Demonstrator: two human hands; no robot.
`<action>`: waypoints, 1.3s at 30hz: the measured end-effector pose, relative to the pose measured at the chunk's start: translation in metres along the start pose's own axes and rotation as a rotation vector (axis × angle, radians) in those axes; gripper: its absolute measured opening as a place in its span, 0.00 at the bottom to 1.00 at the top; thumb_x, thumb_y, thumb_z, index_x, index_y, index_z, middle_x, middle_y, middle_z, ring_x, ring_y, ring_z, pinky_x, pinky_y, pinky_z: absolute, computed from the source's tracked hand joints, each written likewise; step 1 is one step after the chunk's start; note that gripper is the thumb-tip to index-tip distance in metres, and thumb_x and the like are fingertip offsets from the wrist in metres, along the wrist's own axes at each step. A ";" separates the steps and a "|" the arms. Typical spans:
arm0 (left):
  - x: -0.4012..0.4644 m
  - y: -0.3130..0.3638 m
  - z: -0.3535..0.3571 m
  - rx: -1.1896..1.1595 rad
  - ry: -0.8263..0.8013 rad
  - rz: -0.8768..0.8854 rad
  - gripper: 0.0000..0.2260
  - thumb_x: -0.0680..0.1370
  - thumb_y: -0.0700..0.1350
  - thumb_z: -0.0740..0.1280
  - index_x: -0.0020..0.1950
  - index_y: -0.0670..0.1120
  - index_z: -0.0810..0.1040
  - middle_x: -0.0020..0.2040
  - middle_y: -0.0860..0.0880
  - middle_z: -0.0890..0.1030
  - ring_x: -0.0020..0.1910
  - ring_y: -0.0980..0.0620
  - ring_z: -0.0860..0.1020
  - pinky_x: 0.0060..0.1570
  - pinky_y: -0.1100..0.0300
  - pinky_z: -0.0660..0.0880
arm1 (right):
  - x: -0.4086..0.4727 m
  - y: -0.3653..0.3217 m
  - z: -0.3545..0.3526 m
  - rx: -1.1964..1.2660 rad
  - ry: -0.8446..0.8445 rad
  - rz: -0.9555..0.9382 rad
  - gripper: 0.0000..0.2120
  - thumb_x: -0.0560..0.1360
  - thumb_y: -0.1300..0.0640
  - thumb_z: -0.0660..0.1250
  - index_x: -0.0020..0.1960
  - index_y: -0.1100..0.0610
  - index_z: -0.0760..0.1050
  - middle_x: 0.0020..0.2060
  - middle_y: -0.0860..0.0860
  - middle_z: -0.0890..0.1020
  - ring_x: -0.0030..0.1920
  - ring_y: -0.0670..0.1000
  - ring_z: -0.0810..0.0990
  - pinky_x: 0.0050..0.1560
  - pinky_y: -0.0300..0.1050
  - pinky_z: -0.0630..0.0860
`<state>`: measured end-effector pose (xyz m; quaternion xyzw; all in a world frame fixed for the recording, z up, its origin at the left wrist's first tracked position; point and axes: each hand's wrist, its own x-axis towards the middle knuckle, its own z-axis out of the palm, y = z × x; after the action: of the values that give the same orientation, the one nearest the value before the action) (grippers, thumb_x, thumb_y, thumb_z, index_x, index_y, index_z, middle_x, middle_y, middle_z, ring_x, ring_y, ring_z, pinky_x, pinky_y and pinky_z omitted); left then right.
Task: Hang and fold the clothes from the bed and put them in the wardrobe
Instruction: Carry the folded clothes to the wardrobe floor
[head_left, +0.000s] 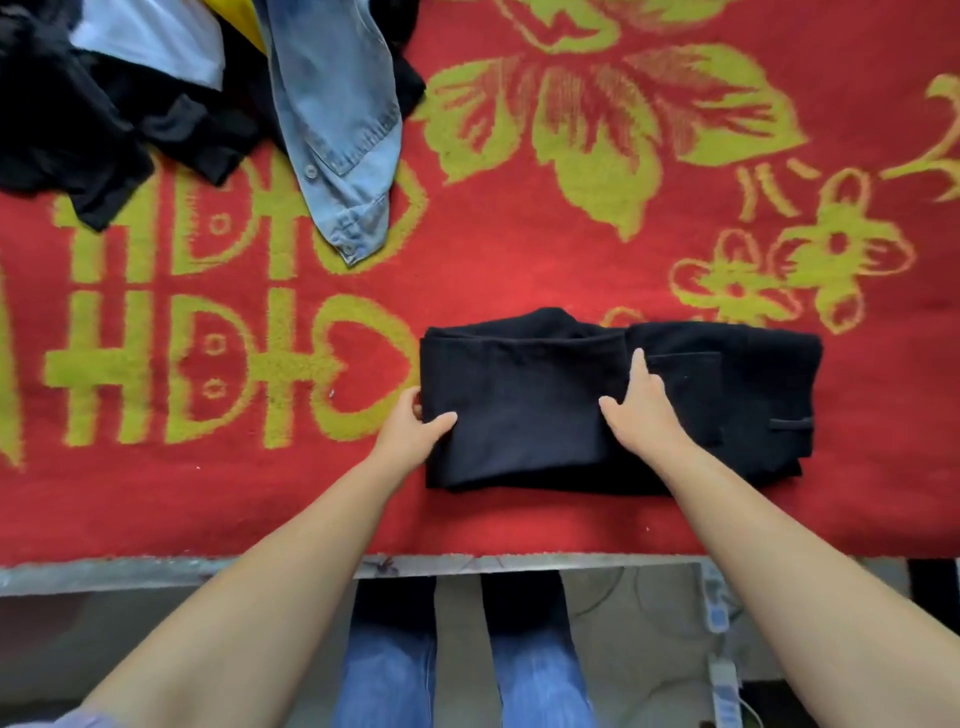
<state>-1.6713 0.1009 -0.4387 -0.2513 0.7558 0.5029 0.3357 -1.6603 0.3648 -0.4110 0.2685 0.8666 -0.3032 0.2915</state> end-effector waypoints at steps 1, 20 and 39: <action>0.001 -0.002 0.002 -0.030 0.013 -0.036 0.23 0.75 0.37 0.71 0.67 0.40 0.68 0.62 0.42 0.77 0.57 0.49 0.77 0.58 0.55 0.74 | -0.008 -0.002 0.007 -0.059 0.139 -0.052 0.36 0.78 0.60 0.63 0.79 0.59 0.46 0.74 0.61 0.58 0.72 0.60 0.62 0.69 0.49 0.62; -0.096 0.117 0.044 0.064 -0.677 0.270 0.35 0.78 0.37 0.64 0.76 0.61 0.52 0.53 0.49 0.75 0.50 0.58 0.76 0.56 0.60 0.75 | -0.083 -0.043 -0.051 0.616 -0.259 -0.141 0.22 0.72 0.37 0.66 0.64 0.36 0.67 0.52 0.36 0.80 0.54 0.37 0.78 0.53 0.38 0.73; 0.033 0.129 0.206 1.454 -0.344 1.006 0.29 0.79 0.64 0.48 0.77 0.61 0.40 0.76 0.51 0.31 0.71 0.55 0.26 0.72 0.36 0.42 | 0.000 0.133 -0.097 -0.063 0.293 0.198 0.33 0.81 0.45 0.55 0.79 0.51 0.41 0.78 0.57 0.44 0.77 0.57 0.41 0.73 0.65 0.47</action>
<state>-1.7327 0.3389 -0.4424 0.4623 0.8475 0.0189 0.2602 -1.6083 0.5209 -0.3974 0.3847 0.8782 -0.2031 0.1987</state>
